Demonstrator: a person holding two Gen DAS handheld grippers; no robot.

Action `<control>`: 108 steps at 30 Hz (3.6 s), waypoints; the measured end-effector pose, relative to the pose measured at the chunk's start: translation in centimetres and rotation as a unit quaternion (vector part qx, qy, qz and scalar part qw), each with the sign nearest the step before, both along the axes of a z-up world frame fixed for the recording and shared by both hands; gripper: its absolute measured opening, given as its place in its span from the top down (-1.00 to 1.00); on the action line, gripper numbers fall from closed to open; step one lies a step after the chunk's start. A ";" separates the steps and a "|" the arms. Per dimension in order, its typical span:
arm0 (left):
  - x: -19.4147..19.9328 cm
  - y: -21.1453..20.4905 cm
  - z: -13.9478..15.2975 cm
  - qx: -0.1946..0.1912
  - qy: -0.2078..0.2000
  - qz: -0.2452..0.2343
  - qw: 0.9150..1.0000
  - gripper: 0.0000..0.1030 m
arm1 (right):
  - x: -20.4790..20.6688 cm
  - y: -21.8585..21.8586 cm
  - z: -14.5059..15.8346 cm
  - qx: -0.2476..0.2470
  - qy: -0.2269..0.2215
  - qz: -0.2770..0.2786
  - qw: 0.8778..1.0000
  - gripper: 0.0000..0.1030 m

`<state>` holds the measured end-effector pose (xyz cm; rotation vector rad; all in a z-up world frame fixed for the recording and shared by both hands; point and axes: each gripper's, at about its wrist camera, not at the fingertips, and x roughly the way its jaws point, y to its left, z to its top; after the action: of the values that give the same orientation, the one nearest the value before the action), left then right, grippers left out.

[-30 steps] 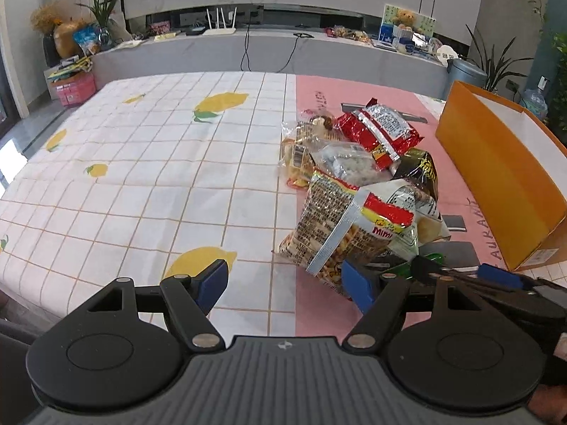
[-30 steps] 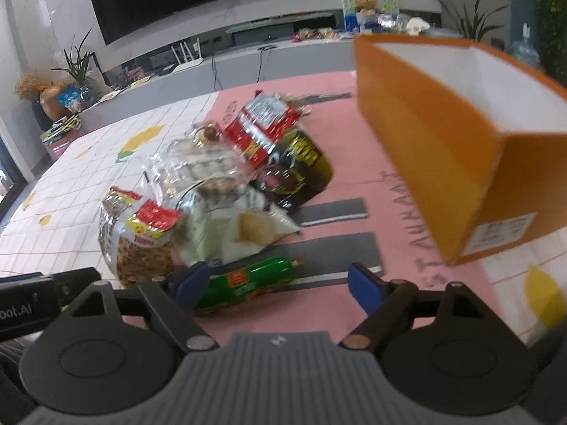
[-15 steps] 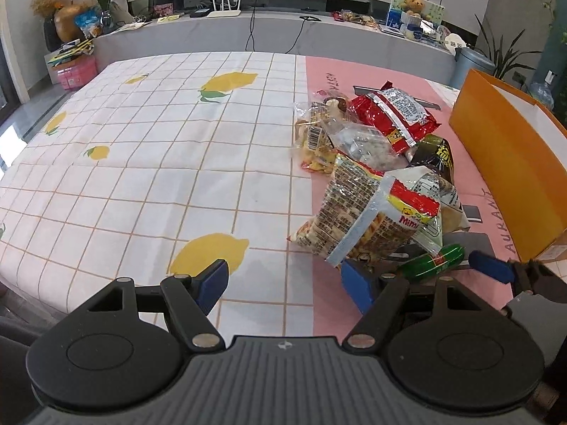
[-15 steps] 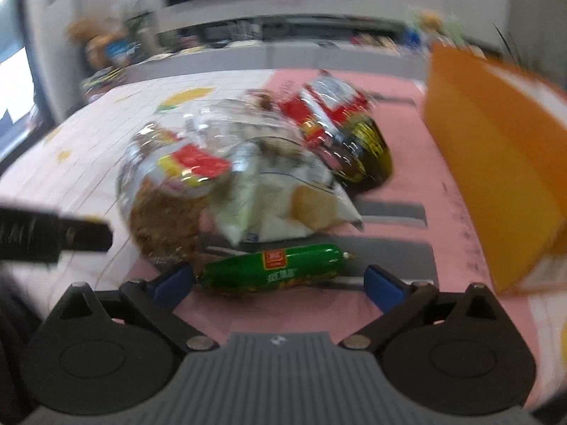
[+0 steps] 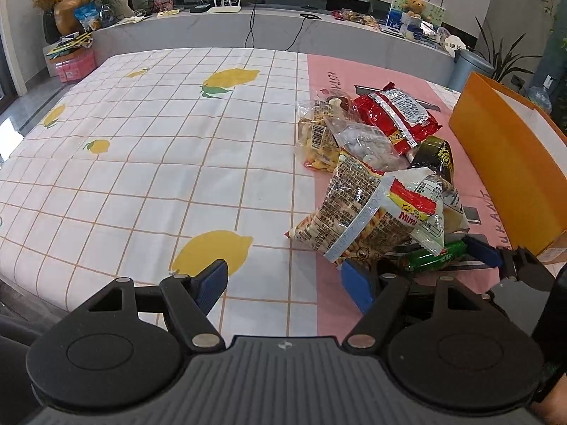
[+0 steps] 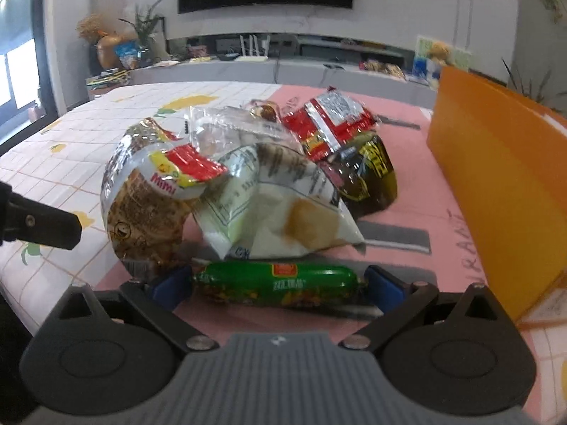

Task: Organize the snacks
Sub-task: 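Grasp the green sausage with the right tool while the left tool reaches toward the Mimi bag, then close the left tool on the Mimi noodle-snack bag and lift it, then drop the Mimi bag into the orange box with the left tool while the right tool carries the sausage over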

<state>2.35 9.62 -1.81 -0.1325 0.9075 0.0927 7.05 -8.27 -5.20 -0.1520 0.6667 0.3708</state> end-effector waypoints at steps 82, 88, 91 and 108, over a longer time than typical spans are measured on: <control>1.0 -3.2 1.1 0.073 -0.070 -0.076 0.992 -0.21 | -5.0 -4.9 5.1 0.044 -0.024 -0.023 0.998 -0.88; 0.2 -2.9 3.3 0.068 -0.089 -0.050 0.992 -0.21 | -5.9 -4.8 6.3 0.048 -0.049 -0.019 0.998 -0.88; -0.2 -3.0 4.8 0.071 -0.111 -0.040 0.990 -0.21 | -6.3 -5.1 7.4 0.054 -0.069 -0.023 0.996 -0.88; 1.1 -10.4 12.5 0.035 -0.187 -0.093 0.977 -0.20 | -6.4 -14.2 17.9 0.065 -0.234 -0.138 0.960 -0.88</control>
<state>3.41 -0.77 10.67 0.0018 0.5365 -0.0733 0.67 -22.48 12.70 -0.0175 0.1876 0.0990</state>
